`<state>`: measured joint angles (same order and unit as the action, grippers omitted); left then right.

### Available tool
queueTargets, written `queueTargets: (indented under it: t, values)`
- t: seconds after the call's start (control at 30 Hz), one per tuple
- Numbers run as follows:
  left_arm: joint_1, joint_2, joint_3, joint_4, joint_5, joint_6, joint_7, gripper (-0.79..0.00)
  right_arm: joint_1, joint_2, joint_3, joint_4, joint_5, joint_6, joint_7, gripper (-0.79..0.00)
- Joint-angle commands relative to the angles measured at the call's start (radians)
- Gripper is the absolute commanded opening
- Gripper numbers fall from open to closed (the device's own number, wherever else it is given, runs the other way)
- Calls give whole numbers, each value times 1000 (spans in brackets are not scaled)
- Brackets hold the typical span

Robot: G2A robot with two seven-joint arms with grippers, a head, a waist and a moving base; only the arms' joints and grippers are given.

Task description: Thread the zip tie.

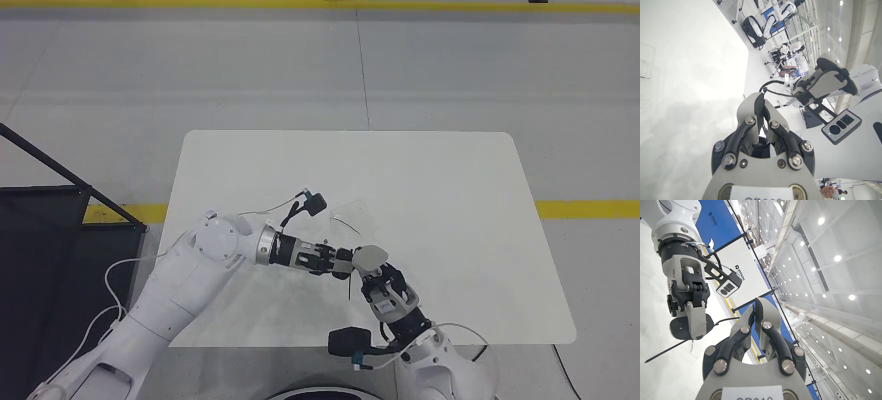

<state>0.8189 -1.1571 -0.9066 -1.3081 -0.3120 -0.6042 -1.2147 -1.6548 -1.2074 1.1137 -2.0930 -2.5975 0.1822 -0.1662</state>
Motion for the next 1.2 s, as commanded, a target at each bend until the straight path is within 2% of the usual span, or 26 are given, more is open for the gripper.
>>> queueTargets:
  t: [0.0,0.4,1.17]
  values:
    - [2,1,-1,-3,5,-4,3,-785,4,-1,-2,2,-5,-2,12,-785]
    - [18,9,-6,-29,33,-27,26,-785,13,-10,-22,6,-39,4,72,-785]
    - [18,14,-2,-44,22,-13,18,-785,26,-25,-50,21,-148,1,164,-785]
